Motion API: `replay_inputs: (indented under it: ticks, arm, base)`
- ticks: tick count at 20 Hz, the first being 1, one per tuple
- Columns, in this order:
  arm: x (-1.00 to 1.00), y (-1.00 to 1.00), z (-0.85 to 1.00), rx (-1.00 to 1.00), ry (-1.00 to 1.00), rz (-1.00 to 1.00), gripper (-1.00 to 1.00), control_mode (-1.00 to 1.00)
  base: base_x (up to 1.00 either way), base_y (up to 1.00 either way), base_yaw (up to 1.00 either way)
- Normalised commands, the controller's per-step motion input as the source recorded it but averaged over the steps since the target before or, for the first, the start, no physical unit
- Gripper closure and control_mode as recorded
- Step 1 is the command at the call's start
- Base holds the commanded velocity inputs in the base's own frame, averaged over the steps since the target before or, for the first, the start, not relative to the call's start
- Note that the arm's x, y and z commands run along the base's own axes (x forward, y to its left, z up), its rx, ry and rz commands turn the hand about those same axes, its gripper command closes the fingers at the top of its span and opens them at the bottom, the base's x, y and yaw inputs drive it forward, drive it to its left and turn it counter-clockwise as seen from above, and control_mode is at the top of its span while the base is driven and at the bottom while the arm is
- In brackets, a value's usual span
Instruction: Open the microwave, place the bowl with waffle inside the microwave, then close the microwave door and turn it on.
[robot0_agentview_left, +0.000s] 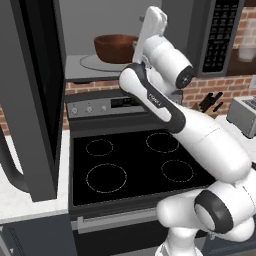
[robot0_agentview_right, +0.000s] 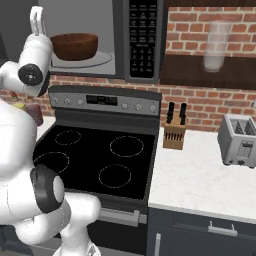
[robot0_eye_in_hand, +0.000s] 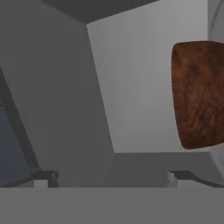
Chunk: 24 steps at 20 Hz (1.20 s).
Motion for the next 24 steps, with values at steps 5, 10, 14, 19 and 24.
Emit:
replay_inputs:
  ticks: [5,10,14,19,24]
  arm:
    - [-1.00,-0.88,0.18,-0.04,-0.01,0.00,-1.00,-1.00]
    - [-1.00,-0.85,0.02,-0.15,0.12,-0.04,-1.00,-1.00]
    - [-1.00,-0.65,0.00,-0.26,0.29,-0.07,-1.00,-1.00]
    - [-0.99,-0.40,-0.20,-0.34,0.30,-0.05,-1.00,-1.00]
    - [-0.71,-0.06,-0.26,-0.48,0.39,-0.01,-1.00,-1.00]
  base:
    - [0.00,0.00,0.00]
    - [0.00,0.00,0.00]
    - [0.00,0.00,0.00]
    - [0.00,0.00,0.00]
    - [0.00,0.00,0.00]
